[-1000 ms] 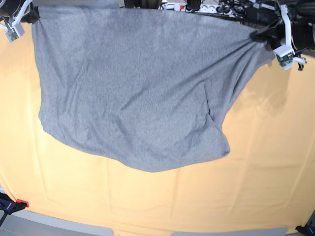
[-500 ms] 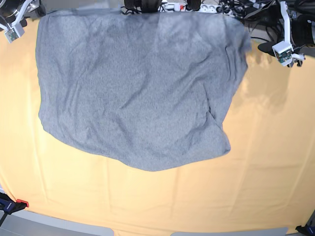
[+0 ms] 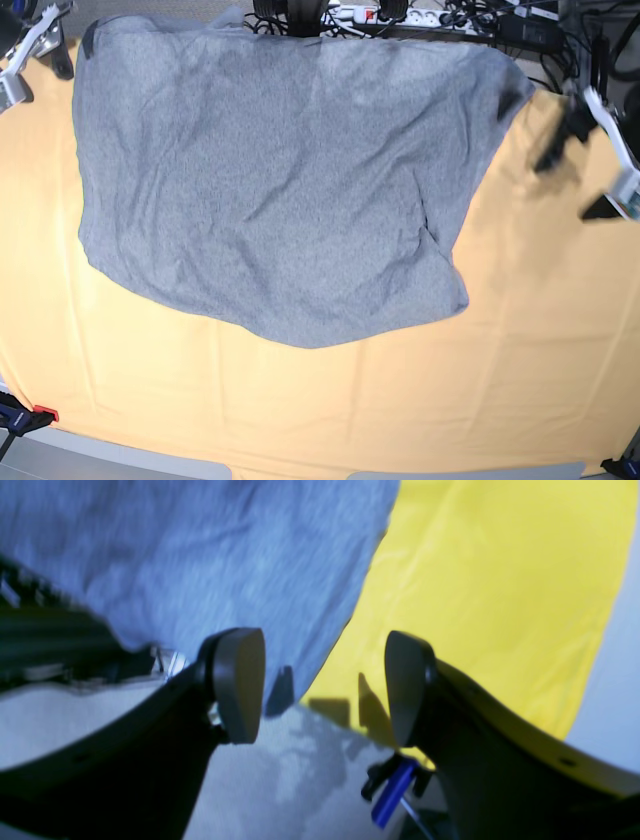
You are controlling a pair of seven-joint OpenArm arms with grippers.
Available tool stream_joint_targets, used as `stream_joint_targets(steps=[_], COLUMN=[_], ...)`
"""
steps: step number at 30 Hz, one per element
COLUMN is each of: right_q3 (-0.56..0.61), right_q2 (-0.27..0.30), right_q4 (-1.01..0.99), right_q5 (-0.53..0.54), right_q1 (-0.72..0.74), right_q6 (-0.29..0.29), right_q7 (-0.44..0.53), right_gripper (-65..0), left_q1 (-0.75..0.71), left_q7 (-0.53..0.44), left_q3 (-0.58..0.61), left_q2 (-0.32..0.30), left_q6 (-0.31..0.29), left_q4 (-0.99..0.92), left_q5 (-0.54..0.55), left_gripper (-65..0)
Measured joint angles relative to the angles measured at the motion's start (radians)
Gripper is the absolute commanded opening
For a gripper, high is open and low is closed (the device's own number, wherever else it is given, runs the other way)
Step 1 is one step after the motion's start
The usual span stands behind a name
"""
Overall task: Layout the t-shirt on the table in an organized manner, then fold the t-shirt properly
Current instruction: 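Release the shirt and lift both grippers, then move the left gripper to the shirt's hem corner and grasp it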
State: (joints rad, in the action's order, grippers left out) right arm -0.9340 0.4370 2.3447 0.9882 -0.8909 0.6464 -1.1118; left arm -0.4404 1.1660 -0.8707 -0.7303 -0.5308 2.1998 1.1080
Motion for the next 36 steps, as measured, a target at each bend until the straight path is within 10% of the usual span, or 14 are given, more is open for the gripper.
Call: stream_joint_targets(steps=[7,19,36], right_q3=[0.0,0.0,0.0], right_q2=[0.0,0.0,-0.002], right_q4=[0.0,0.0,0.0], right_q5=[-0.002,-0.002,-0.005], right_q1=[0.051,0.11,0.11], right_q6=[-0.018,-0.018,-0.018], right_q7=[-0.002,0.002,0.002], right_gripper=[-25.8,-25.8,-25.8], left_q1=[0.156,0.548,0.756], left_q7=[-0.029,-0.044,-0.259], left_q3=[0.024,0.452,0.792], left_q2=[0.101,0.127,0.282], left_q6=[0.036,-0.069,-0.113], left_q4=[-0.314,-0.877,-1.039], left_q5=[-0.059,-0.019,-0.287], left_gripper=[-15.6,-15.6,-15.6])
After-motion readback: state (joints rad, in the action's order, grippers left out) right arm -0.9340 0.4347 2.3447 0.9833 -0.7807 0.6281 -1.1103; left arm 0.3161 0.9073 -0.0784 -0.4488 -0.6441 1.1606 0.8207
